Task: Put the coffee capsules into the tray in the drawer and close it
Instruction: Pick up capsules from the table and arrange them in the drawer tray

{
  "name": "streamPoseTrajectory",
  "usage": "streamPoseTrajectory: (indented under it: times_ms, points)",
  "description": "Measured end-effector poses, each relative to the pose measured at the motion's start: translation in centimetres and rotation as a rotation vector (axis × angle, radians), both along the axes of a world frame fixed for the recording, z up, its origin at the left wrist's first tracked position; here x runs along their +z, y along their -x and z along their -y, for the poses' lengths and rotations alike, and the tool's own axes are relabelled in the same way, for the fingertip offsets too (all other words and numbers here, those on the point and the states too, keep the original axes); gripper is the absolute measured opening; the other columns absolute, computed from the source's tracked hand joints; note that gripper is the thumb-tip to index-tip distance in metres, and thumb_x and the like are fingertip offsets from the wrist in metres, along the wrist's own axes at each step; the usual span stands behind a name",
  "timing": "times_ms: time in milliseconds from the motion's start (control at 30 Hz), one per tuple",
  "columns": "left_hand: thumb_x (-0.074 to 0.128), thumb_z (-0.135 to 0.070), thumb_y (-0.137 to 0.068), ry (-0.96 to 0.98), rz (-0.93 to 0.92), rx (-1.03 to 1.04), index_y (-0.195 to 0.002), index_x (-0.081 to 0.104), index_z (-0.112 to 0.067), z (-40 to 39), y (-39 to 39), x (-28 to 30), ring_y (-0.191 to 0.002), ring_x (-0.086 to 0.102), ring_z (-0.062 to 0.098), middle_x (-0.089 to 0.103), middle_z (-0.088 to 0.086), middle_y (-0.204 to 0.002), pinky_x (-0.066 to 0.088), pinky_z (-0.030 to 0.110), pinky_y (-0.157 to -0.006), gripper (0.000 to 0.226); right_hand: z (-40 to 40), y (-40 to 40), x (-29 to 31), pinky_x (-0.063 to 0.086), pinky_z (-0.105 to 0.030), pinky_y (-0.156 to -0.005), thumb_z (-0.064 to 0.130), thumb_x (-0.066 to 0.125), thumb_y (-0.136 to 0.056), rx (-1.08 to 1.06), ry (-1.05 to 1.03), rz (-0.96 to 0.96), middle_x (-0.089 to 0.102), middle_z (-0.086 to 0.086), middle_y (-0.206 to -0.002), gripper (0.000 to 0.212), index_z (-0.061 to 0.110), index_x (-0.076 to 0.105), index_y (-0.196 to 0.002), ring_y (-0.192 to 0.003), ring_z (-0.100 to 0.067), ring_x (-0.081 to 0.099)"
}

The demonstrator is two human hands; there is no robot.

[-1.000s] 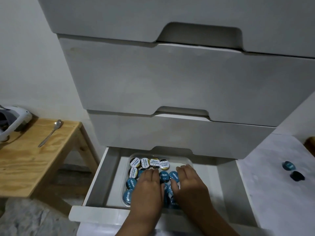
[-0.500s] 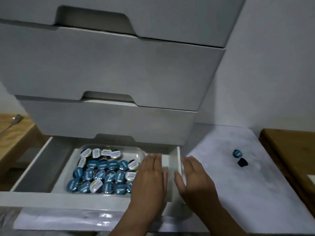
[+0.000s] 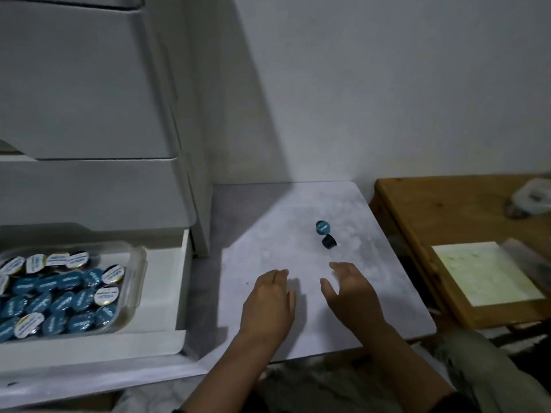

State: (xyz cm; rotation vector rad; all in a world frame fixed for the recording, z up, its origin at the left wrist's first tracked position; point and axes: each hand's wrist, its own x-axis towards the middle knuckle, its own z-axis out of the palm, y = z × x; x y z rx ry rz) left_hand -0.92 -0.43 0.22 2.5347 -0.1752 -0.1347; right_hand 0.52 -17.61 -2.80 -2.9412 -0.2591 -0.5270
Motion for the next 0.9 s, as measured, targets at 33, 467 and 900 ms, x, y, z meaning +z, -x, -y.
streamPoseTrajectory:
  times_ms: [33,467,900]
  points:
    - [0.040,-0.030,-0.096,0.009,-0.031,-0.008,-0.141,0.035,-0.017,0.5,-0.6,-0.6,-0.134,0.037,0.014,0.041,0.001,-0.146,0.029,0.022,-0.109,0.047,0.8,-0.6,-0.4,0.060,-0.032,-0.057,0.014,0.076,-0.065,-0.026,-0.048,-0.058,0.072,-0.021,-0.082,0.030,-0.007,0.070,-0.086,-0.065,-0.030,0.070]
    - [0.054,-0.024,-0.091,0.278,-0.273,0.091,-0.115,0.063,-0.018,6.7,-15.6,-4.8,-0.105,0.061,0.016,0.068,0.002,-0.114,0.035,0.010,-0.084,0.026,5.2,-10.8,-4.0,0.042,-0.023,-0.086,0.026,0.063,-0.084,-0.373,-0.499,-0.332,0.064,-0.011,-0.112,0.036,0.008,0.060,-0.115,-0.100,-0.020,0.059]
    - [0.063,-0.022,-0.084,0.475,-0.375,0.207,-0.105,0.069,-0.022,10.7,-22.3,-8.0,-0.088,0.062,0.007,0.068,-0.007,-0.093,0.042,0.013,-0.082,0.023,5.4,-14.0,-6.6,0.037,0.002,-0.073,0.016,0.075,-0.074,-0.239,-0.596,-0.350,0.062,-0.005,-0.100,0.025,0.015,0.070,-0.099,-0.088,-0.012,0.060]
